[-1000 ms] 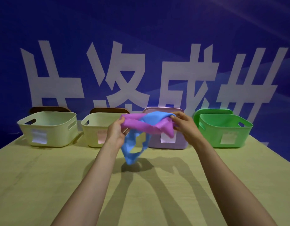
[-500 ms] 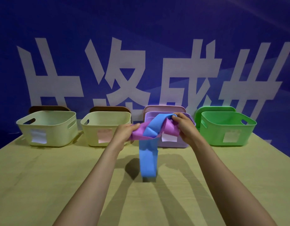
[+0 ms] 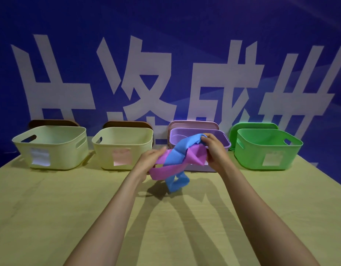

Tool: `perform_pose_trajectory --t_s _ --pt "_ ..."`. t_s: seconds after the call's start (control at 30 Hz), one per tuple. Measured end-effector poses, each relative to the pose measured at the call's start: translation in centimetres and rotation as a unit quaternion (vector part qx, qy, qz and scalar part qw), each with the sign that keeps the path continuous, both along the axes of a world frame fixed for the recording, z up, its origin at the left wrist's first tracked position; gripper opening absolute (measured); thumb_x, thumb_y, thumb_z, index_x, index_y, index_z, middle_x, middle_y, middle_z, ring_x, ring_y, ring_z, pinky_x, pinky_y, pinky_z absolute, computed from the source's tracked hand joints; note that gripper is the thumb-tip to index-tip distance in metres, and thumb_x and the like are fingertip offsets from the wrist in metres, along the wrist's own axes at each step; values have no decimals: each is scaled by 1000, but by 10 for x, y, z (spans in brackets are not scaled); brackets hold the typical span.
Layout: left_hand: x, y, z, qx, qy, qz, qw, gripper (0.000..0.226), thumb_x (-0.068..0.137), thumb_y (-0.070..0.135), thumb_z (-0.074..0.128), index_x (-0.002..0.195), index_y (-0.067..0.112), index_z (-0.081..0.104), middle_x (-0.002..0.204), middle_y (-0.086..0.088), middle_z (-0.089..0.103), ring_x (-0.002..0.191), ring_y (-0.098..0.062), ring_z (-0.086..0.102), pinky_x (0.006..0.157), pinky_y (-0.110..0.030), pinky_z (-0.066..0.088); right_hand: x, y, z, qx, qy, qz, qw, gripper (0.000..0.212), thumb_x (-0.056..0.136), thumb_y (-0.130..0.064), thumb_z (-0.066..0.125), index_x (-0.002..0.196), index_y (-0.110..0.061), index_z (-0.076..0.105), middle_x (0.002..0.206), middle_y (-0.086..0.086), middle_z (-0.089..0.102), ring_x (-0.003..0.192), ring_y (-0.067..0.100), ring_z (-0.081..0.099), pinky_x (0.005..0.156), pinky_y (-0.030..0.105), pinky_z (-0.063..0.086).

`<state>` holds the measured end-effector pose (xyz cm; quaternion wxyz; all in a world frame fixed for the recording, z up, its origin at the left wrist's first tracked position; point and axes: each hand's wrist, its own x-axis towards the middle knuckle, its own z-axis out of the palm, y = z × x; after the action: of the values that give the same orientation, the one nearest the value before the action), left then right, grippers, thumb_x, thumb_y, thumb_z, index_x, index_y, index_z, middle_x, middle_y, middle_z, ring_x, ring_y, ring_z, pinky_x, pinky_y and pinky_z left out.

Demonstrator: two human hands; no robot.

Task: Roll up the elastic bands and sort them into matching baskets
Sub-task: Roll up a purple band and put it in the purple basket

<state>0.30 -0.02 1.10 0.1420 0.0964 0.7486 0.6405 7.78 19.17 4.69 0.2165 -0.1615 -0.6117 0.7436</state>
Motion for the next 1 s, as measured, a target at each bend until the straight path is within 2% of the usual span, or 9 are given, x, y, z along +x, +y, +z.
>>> perform_pose_trajectory --t_s 0.07,0.23,0.3,0.4,0.5,0.67,0.8,0.93,1.0 --pt "-3 1 -4 55 -14 17 998 12 85 27 70 94 18 71 71 8 68 56 -5 58 49 -14 43 -3 3 -3 0 3 -1 1000 19 98 -12 45 83 -18 55 76 2 57 64 13 53 54 24 41" --pt "-20 1 -16 75 -44 168 982 19 91 10 52 73 15 56 80 -11 63 58 -22 59 44 -20 44 -9 6 -6 -102 10 -75 992 22 89 -6 42 71 -17 50 61 1 57 55 11 52 53 24 40" --pt "-23 -1 -19 74 -69 177 979 18 92 5 38 82 10 53 78 -13 61 48 -21 63 36 -18 43 -10 8 -12 -105 -10 -75 992 19 83 -12 46 65 -16 46 46 -4 53 45 11 50 51 25 37" --pt "-24 -1 -20 58 -88 169 980 27 87 -2 33 101 3 55 75 -16 62 52 -24 61 45 -23 48 -8 10 -20 -100 -13 -76 992 12 66 -22 50 58 -19 42 48 -5 46 51 16 42 53 27 34" --pt "-24 0 -21 56 -94 173 979 32 83 -6 31 91 -1 62 65 -14 58 47 -21 57 47 -23 47 -6 13 -24 -117 0 -103 988 19 74 -21 52 59 -20 41 44 -9 45 44 13 46 50 24 35" --pt "-10 3 -13 167 -128 130 969 29 78 -9 35 61 -1 57 50 -14 56 49 -27 56 44 -25 48 -2 14 -29 3 -34 -68 997 23 89 -8 46 75 -22 57 72 -2 54 64 11 48 57 24 34" --pt "-1 4 2 226 -141 52 962 8 89 2 58 81 5 56 77 -13 52 65 -24 55 59 -36 57 4 10 -26 39 -5 -22 999 26 94 -7 47 77 -19 61 82 -2 60 75 10 53 61 22 40" --pt "3 2 22 232 3 40 972 7 90 9 61 91 14 56 85 -6 62 72 -16 61 68 -32 54 12 8 -18 105 -25 -67 992 25 88 -6 53 69 -17 65 75 1 60 72 14 50 58 23 37" --pt "11 4 38 267 30 12 963 8 91 8 58 89 15 56 81 -1 65 69 -12 64 62 -27 54 17 6 -18 164 -70 -21 984 18 88 -6 54 79 -10 69 72 3 59 70 16 49 55 20 39"
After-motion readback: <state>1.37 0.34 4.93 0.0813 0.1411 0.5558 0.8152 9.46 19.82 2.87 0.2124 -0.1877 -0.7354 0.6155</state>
